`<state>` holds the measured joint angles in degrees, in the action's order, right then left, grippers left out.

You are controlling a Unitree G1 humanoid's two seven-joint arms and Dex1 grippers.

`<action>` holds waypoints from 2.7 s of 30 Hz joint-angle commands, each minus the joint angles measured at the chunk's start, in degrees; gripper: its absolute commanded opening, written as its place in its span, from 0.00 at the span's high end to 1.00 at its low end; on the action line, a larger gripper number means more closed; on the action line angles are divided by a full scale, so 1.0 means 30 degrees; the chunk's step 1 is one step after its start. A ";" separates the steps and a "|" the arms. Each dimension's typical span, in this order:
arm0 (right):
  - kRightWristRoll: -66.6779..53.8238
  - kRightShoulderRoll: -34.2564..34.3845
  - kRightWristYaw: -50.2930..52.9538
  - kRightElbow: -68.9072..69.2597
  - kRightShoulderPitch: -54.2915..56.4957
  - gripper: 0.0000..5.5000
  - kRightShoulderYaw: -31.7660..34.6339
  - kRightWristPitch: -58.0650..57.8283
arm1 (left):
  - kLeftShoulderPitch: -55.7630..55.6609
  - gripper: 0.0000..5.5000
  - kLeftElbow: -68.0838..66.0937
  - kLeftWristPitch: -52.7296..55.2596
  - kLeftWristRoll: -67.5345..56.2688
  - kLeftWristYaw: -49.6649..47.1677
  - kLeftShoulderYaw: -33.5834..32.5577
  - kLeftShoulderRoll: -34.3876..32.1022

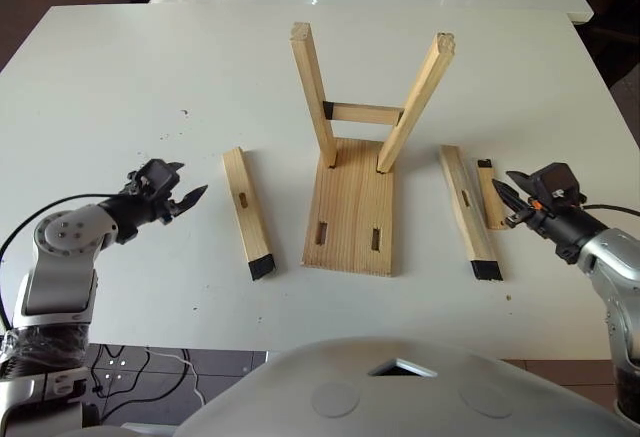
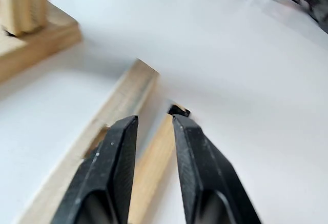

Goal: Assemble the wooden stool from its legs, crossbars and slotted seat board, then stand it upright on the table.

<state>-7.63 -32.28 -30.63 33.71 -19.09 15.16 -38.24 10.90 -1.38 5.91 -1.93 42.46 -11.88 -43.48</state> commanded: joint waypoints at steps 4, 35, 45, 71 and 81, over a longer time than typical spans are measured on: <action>0.0411 -0.0683 0.0179 -0.2100 0.1400 0.77 -0.0617 0.0496 | -0.1758 0.46 -0.4141 -0.2530 0.1675 -0.1352 0.2528 0.1362; 0.0784 0.0105 0.1791 -0.5895 0.2542 0.64 -0.3101 0.0838 | -0.2403 0.46 -0.0166 -0.0536 0.0431 -0.3301 0.3660 0.4153; 0.0579 0.0155 0.1479 -0.6219 0.3519 0.64 -0.2843 0.1869 | -0.1143 0.46 0.1036 0.0132 0.0389 -0.4242 0.3278 0.4867; -0.0385 -0.0279 -0.0667 -0.7591 0.1752 0.51 -0.2367 0.5194 | 0.0420 0.46 0.1337 -0.0146 0.0299 -0.5072 0.2531 0.4905; -0.1386 0.1277 0.0612 -0.6903 0.1578 0.51 -0.1005 0.5918 | -0.0029 0.46 0.1118 0.0152 0.0028 -0.4577 0.2333 0.4585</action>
<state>-12.44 -29.04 -30.06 13.57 -13.93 11.56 -20.89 11.23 2.79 5.32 -1.53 27.70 -4.98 -28.81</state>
